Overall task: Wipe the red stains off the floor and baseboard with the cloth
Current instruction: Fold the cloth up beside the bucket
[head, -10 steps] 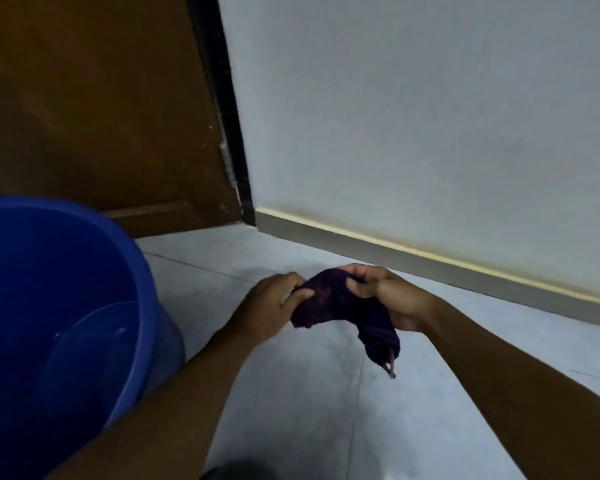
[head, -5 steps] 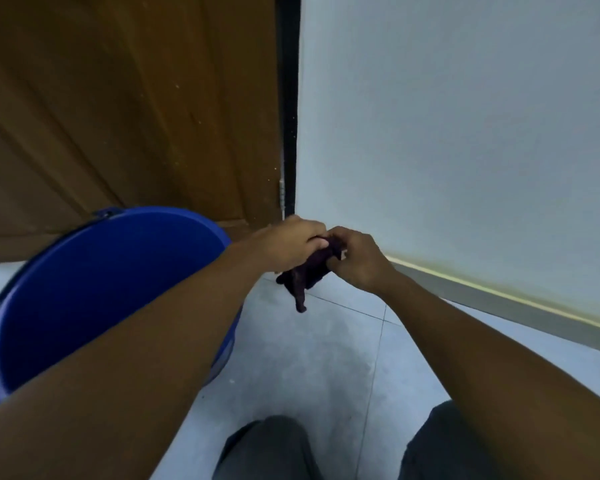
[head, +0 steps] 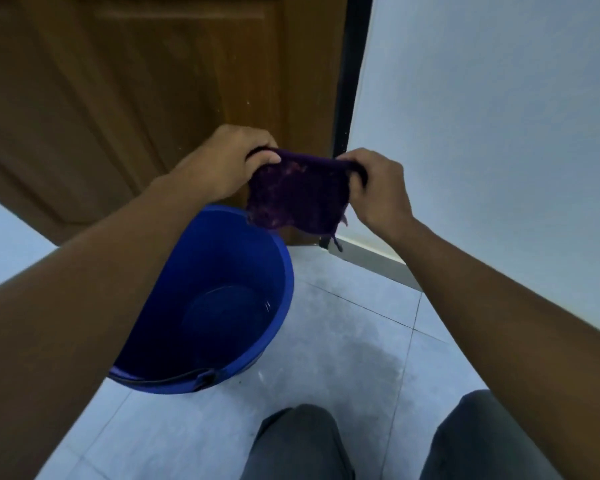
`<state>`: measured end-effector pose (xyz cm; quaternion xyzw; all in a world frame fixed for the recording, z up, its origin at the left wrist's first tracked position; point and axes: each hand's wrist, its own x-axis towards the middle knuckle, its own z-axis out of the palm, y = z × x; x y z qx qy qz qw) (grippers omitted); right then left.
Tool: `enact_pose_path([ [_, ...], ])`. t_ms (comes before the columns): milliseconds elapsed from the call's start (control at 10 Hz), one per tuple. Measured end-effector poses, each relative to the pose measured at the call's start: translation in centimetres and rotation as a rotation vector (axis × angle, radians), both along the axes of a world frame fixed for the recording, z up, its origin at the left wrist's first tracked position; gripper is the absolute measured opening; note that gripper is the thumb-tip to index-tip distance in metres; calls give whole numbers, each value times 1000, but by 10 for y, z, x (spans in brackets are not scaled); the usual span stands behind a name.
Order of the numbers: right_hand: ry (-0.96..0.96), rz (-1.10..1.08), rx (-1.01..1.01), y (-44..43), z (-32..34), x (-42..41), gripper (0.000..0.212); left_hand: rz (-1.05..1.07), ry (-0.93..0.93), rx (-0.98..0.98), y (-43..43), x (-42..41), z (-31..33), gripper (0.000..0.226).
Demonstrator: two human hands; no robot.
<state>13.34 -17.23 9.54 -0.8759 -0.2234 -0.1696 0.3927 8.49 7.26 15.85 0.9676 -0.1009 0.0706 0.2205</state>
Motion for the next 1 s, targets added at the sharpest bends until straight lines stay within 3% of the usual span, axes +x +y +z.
enact_pose_path([
  [100, -20, 29, 1, 8, -9, -18, 34, -16, -48, 60, 16, -26, -26, 22],
  [200, 56, 45, -15, 8, -44, -44, 35, -4, 132, 53, 16, -52, -69, 20],
  [300, 462, 135, -33, 5, -106, -94, 41, -29, 370, -20, 5, -103, -137, 16],
  [400, 786, 150, 25, 12, -130, -117, 52, 19, 382, -131, -3, -126, -166, 10],
  [500, 834, 115, 131, 35, -140, -123, 51, 196, 290, -260, -21, -124, -179, 9],
  [600, 620, 50, 107, 47, -134, -126, 44, 333, 268, -393, -39, -113, -173, 23],
  [700, 359, 60, 27, 55, -124, -133, 27, 384, 382, -464, -68, -99, -171, 51],
  [800, 320, 145, -53, 57, -117, -131, 21, 422, 411, -466, -76, -95, -176, 48],
  [900, 400, 277, -82, 45, -109, -121, 19, 517, 496, -427, -72, -95, -180, 62],
  [1000, 514, 182, 18, 24, -108, -114, 33, 534, 457, -305, -78, -92, -177, 63],
])
